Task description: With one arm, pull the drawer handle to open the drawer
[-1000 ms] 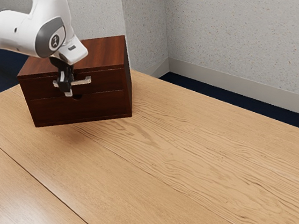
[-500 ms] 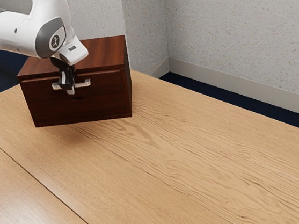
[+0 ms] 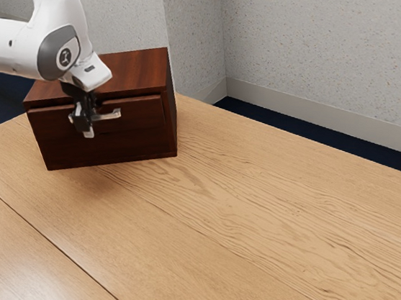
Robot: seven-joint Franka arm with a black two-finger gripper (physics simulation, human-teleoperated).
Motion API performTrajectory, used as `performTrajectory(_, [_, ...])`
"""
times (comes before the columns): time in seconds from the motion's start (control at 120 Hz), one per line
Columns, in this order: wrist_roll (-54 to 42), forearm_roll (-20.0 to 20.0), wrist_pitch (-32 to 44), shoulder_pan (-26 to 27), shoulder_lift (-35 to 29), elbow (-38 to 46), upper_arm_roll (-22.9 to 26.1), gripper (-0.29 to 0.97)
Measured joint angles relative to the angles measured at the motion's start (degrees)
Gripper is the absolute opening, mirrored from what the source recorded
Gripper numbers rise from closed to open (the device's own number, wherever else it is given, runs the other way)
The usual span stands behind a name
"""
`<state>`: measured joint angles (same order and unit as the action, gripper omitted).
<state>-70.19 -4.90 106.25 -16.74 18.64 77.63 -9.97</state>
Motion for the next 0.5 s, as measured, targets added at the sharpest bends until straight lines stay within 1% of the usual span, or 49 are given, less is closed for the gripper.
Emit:
performTrajectory(0.075, [0.02,0.31,-0.01,0.04,-1.20,1.80,-0.03,0.37])
performTrajectory(0.142, [0.09,0.45,-0.01,0.03,-2.38,3.23,-0.01,0.37])
performTrajectory(0.317, [0.29,0.61,0.11,0.31,-5.18,7.00,-0.02,0.44])
performTrajectory(0.5, [0.81,0.72,0.30,0.79,-7.69,9.87,0.19,0.44])
